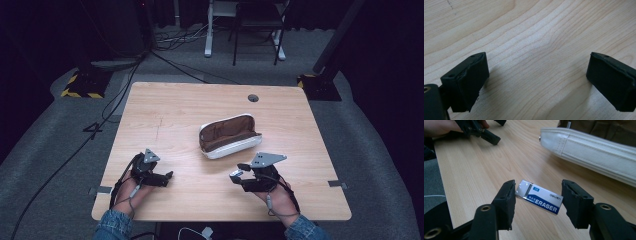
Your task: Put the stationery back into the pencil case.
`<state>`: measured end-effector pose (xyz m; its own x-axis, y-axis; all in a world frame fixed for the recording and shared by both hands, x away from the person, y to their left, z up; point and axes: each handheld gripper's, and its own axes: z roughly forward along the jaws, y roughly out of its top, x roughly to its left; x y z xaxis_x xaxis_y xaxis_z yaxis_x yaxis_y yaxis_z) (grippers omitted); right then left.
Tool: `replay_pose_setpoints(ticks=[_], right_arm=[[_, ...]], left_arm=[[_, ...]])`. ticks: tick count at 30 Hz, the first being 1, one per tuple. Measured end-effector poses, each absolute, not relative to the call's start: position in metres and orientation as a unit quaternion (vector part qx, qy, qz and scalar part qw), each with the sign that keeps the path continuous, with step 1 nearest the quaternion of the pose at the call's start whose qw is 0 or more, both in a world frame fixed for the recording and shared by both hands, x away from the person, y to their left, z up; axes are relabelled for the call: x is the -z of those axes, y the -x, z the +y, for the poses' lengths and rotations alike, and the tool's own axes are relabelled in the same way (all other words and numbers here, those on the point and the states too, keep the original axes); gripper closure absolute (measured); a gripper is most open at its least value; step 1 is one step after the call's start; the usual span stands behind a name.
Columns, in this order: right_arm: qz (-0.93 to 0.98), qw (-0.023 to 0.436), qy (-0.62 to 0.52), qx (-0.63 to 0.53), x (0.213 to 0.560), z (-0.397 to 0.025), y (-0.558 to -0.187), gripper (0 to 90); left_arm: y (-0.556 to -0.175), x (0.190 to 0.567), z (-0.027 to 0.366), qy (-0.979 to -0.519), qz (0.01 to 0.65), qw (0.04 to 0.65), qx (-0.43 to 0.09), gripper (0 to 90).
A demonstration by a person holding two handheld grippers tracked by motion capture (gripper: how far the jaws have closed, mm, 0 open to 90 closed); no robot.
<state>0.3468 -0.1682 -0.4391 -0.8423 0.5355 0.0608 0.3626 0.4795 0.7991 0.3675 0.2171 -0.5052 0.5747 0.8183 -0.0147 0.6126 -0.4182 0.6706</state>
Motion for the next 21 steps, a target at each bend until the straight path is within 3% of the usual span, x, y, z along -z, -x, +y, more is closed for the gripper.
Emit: replay_pose_setpoints(ticks=[21], right_arm=[[0.830,0.115,-0.301,-0.455,0.395,-0.179,-0.382,46.6]], left_arm=[[-0.367,0.505,0.217,-0.827,0.433,0.322,-0.160,4.7]])
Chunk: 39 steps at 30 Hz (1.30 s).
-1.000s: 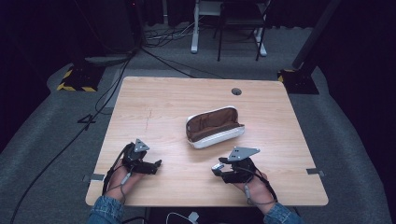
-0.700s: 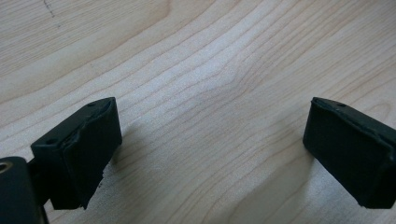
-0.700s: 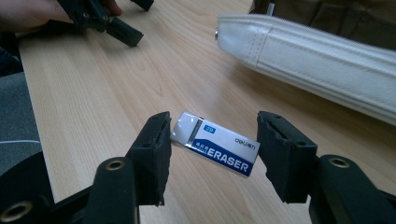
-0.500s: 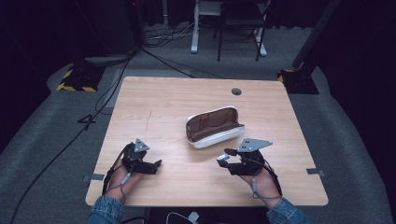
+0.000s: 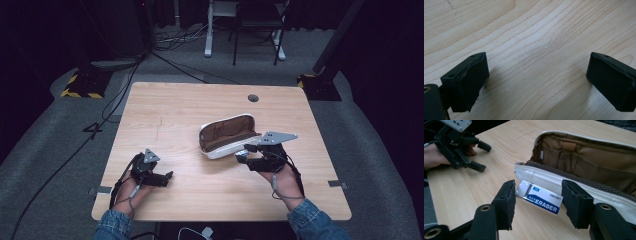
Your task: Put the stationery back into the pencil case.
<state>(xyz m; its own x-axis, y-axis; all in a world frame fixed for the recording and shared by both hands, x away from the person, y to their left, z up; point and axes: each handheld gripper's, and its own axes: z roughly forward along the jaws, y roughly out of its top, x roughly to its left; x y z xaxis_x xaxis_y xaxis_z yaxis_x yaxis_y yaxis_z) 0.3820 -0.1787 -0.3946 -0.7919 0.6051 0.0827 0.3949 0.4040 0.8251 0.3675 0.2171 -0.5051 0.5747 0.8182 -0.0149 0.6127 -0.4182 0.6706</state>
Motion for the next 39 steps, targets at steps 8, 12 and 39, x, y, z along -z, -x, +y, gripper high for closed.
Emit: replay_pose_setpoints(ticks=[8,12,39], right_arm=[[0.822,0.124,-0.321,-0.453,0.381,-0.175,-0.405,46.6],[0.823,0.134,-0.324,-0.446,0.376,-0.172,-0.416,46.6],[0.842,0.151,-0.365,-0.367,0.383,-0.135,-0.486,46.6]], left_arm=[[-0.367,0.505,0.217,-0.827,0.433,0.322,-0.160,4.8],[-0.368,0.505,0.217,-0.827,0.433,0.322,-0.160,4.8],[-0.368,0.505,0.217,-0.827,0.432,0.322,-0.159,4.7]])
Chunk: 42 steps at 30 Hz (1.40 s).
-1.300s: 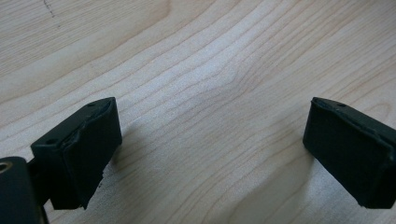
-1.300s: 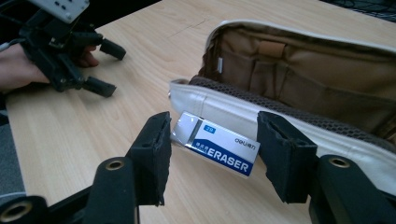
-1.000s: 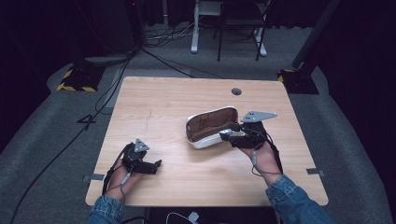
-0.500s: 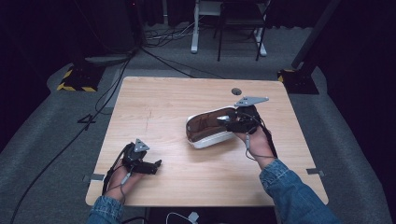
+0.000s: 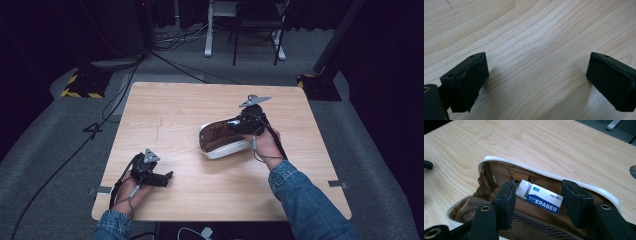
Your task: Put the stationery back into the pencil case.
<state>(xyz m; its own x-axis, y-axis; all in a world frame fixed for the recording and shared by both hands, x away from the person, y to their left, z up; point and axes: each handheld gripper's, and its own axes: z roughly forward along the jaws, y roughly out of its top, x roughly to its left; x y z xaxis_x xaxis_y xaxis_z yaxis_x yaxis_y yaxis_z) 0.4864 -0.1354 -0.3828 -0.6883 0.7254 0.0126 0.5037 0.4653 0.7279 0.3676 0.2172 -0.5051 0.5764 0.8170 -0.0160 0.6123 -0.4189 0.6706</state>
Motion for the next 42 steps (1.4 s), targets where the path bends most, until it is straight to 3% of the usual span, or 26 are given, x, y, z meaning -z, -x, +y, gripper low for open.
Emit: replay_pose_setpoints(ticks=[28,35,42], right_arm=[[0.873,0.110,-0.380,-0.286,0.417,-0.111,-0.504,46.3],[0.872,0.110,-0.373,-0.296,0.414,-0.112,-0.502,38.2],[0.865,0.110,-0.370,-0.320,0.404,-0.121,-0.493,38.2]], left_arm=[[-0.368,0.505,0.217,-0.828,0.430,0.324,-0.157,4.5],[-0.368,0.505,0.217,-0.829,0.429,0.324,-0.157,4.5],[-0.368,0.505,0.217,-0.829,0.428,0.324,-0.157,4.5]])
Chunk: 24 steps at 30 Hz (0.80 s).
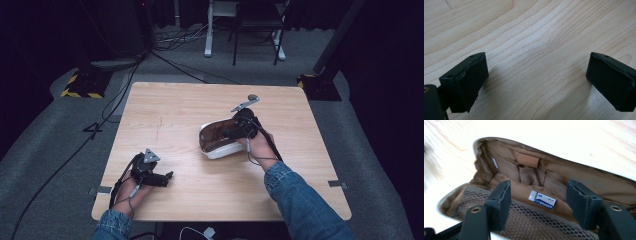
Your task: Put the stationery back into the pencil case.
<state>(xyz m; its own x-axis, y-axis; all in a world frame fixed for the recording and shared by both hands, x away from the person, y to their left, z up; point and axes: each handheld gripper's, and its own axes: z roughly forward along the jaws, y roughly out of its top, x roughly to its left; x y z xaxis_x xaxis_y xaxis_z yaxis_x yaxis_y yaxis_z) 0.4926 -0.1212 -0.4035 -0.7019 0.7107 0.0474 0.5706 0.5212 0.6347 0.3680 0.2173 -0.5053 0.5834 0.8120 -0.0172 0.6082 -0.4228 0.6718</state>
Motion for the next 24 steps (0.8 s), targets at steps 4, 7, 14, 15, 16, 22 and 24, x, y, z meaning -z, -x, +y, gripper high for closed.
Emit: replay_pose_setpoints(ticks=[4,7,14,15,16,22,24], right_arm=[[0.859,0.110,-0.364,-0.343,0.394,-0.130,-0.484,38.9],[0.855,0.115,-0.360,-0.355,0.389,-0.138,-0.478,39.0],[0.845,0.114,-0.354,-0.383,0.376,-0.158,-0.459,39.2],[0.845,0.114,-0.354,-0.383,0.376,-0.158,-0.459,39.2],[0.846,0.115,-0.350,-0.386,0.374,-0.160,-0.457,39.2],[0.838,0.116,-0.341,-0.409,0.367,-0.179,-0.438,38.7],[0.837,0.117,-0.339,-0.414,0.365,-0.186,-0.433,38.3]], left_arm=[[-0.368,0.505,0.217,-0.829,0.428,0.324,-0.157,4.5],[-0.368,0.505,0.217,-0.829,0.428,0.324,-0.157,4.5],[-0.368,0.505,0.217,-0.829,0.428,0.324,-0.158,4.5],[-0.368,0.505,0.217,-0.829,0.428,0.324,-0.158,4.5],[-0.368,0.505,0.217,-0.828,0.430,0.324,-0.158,4.5],[-0.368,0.505,0.217,-0.828,0.428,0.324,-0.158,4.4],[-0.369,0.506,0.217,-0.828,0.429,0.325,-0.158,4.3]])
